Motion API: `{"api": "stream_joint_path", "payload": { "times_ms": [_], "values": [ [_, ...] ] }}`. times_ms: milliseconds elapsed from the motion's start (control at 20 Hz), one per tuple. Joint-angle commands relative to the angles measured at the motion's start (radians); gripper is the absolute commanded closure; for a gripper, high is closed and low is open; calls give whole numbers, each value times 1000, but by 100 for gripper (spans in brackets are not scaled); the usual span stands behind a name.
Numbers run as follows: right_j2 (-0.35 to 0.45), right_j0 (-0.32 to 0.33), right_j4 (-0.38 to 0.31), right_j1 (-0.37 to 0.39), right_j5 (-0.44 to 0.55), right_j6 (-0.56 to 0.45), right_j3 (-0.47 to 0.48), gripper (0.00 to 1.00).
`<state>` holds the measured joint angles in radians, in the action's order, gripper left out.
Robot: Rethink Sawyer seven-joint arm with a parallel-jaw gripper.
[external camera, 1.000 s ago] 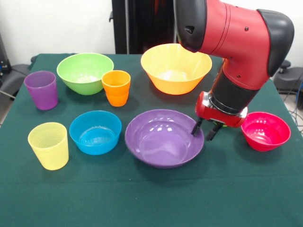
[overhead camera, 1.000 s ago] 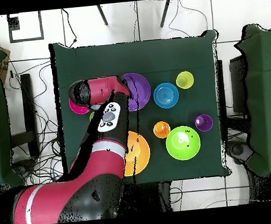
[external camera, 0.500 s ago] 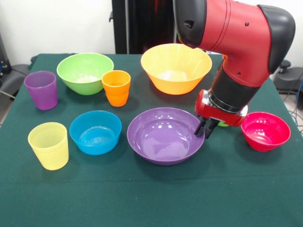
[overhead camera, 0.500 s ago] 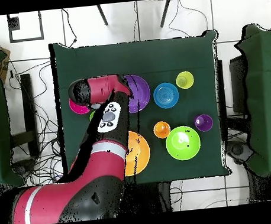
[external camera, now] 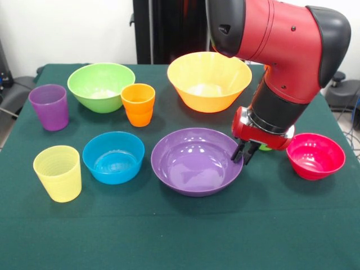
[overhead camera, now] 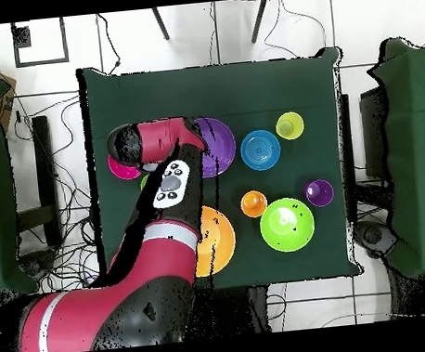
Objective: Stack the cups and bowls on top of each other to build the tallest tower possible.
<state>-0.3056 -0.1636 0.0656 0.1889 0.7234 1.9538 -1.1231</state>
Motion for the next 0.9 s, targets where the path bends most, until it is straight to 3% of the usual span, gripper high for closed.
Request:
{"api": "stream_joint_path", "payload": {
  "times_ms": [50,900],
  "values": [
    [98,12,2,-6,-3,96,-35,100],
    [99,14,2,17,24,82,-48,100]
  ]
}}
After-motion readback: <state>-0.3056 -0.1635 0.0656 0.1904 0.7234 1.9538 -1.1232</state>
